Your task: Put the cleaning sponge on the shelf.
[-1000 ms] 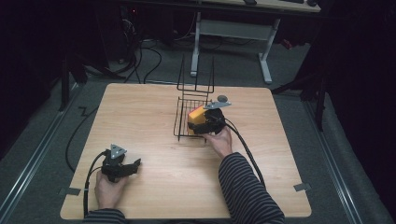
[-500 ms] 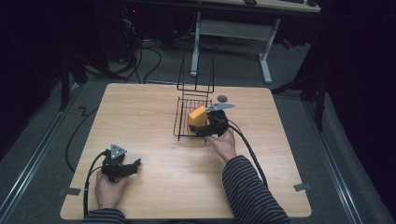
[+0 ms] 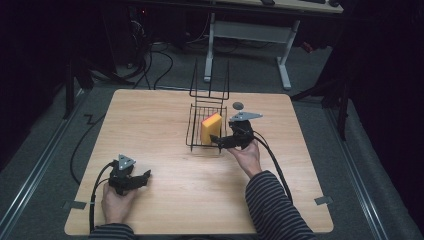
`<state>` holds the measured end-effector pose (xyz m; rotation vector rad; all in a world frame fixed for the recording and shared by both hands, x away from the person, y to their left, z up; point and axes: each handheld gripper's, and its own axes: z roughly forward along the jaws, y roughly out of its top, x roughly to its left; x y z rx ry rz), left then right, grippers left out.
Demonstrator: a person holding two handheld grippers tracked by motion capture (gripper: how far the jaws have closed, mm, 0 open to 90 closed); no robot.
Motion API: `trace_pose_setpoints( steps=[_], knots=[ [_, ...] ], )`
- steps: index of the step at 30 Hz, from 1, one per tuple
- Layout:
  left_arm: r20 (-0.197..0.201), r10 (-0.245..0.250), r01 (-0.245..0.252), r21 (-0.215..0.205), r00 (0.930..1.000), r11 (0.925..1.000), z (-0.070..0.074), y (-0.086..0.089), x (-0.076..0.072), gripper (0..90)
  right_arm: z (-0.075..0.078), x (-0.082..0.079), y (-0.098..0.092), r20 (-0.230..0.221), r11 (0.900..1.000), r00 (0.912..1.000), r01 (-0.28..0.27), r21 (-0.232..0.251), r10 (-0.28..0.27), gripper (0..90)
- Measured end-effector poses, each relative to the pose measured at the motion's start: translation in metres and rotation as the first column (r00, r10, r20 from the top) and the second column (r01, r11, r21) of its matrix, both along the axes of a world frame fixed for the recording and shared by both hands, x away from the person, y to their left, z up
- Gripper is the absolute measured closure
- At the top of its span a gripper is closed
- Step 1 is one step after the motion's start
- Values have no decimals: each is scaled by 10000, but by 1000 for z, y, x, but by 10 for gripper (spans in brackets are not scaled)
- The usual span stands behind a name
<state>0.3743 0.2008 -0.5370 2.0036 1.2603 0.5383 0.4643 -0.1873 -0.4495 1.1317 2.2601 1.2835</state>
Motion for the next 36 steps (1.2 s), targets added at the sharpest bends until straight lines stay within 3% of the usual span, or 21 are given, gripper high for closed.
trace_pose_setpoints(
  steps=[7, 18, 21, 27, 36],
  knots=[
    [0, -1, 1, 1, 10000, 10000, 0, 0, 0, 261, 5, -8, -12, 41, 9999, 10000, -56, 128, 55, 23],
    [2, -2, 2, 7, 10000, 10000, 0, 0, 0, 261, 12, -21, -35, 230, 9988, 9992, 306, 381, -315, 42],
    [2, 0, 0, 5, 10000, 10000, 0, 0, 0, 261, 13, -24, -37, 371, 9994, 9987, 337, 97, -340, 43],
    [1, 0, 0, 5, 10000, 10000, 0, 0, 0, 261, 14, -29, -47, 513, 9972, 9972, 513, 544, -541, 71],
    [3, -2, 2, 7, 10000, 10000, 0, 0, 0, 261, 18, -38, -58, 520, 9969, 9968, 583, 531, -610, 68]
  ],
)
